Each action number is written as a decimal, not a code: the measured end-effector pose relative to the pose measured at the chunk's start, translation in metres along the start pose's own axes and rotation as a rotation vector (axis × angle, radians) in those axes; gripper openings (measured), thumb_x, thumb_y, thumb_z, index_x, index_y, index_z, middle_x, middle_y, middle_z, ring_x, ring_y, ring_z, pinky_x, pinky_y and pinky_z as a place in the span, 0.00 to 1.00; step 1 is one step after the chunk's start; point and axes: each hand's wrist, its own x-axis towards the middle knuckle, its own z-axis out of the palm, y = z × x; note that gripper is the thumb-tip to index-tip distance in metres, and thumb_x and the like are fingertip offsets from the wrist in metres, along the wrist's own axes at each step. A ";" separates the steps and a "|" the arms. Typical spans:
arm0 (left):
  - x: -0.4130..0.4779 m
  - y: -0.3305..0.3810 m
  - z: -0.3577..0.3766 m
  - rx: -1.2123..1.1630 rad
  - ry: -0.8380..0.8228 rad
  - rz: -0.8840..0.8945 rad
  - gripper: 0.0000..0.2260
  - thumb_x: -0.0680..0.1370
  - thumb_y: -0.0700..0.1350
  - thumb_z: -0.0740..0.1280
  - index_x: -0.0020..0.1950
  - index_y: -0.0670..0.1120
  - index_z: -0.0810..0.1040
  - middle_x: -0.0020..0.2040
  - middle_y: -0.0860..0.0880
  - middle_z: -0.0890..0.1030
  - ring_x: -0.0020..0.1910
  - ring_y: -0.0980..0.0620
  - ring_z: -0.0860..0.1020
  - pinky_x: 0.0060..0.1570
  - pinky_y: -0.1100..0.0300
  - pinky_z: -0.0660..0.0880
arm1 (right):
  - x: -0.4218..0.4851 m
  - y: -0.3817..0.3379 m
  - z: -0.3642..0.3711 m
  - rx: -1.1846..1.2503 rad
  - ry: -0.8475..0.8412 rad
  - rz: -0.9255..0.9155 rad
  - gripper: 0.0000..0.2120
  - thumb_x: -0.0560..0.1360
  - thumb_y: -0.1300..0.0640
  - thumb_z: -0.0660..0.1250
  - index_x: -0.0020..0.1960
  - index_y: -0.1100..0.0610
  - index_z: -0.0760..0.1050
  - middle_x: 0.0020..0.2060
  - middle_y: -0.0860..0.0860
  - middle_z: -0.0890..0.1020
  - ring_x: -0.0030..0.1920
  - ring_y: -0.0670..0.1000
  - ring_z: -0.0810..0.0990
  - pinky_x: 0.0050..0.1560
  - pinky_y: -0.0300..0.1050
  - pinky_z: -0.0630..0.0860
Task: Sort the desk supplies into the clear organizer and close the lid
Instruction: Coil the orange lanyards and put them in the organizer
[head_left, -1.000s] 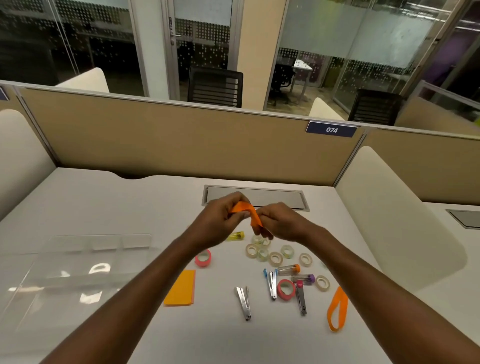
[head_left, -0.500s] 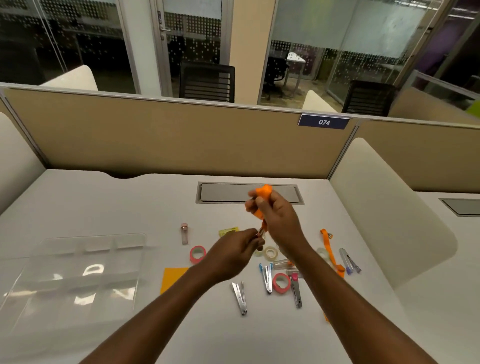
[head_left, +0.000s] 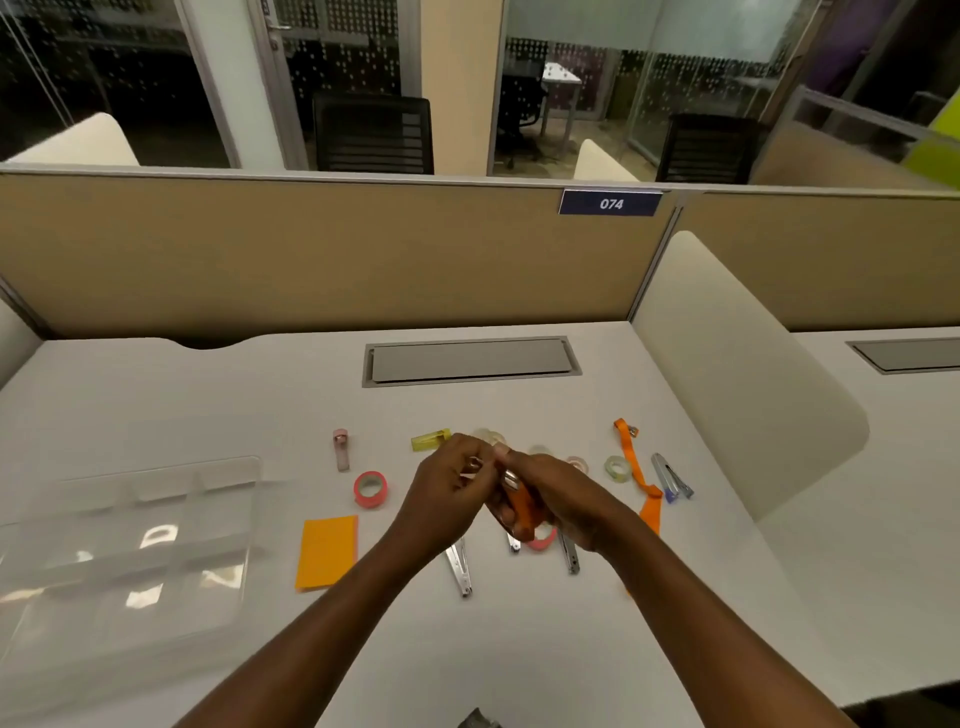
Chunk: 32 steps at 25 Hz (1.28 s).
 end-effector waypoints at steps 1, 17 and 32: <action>-0.005 0.000 0.008 -0.127 -0.040 -0.075 0.07 0.82 0.46 0.63 0.46 0.45 0.76 0.39 0.49 0.82 0.38 0.54 0.81 0.38 0.67 0.75 | -0.003 0.006 -0.001 0.069 -0.008 0.026 0.29 0.75 0.31 0.61 0.39 0.56 0.79 0.32 0.56 0.79 0.29 0.52 0.77 0.35 0.44 0.74; -0.055 -0.010 0.150 -0.637 -0.011 -0.890 0.12 0.82 0.52 0.60 0.54 0.49 0.81 0.45 0.46 0.87 0.44 0.45 0.86 0.37 0.53 0.81 | -0.070 0.085 -0.028 -0.101 0.275 0.339 0.15 0.81 0.48 0.60 0.58 0.56 0.78 0.55 0.56 0.82 0.56 0.54 0.81 0.59 0.50 0.79; -0.034 -0.003 0.214 -1.018 0.360 -1.017 0.12 0.80 0.53 0.66 0.46 0.47 0.84 0.41 0.44 0.87 0.41 0.49 0.86 0.38 0.57 0.78 | -0.094 0.110 -0.038 -0.925 0.665 -0.140 0.15 0.81 0.49 0.61 0.61 0.54 0.80 0.54 0.50 0.83 0.53 0.48 0.80 0.54 0.44 0.78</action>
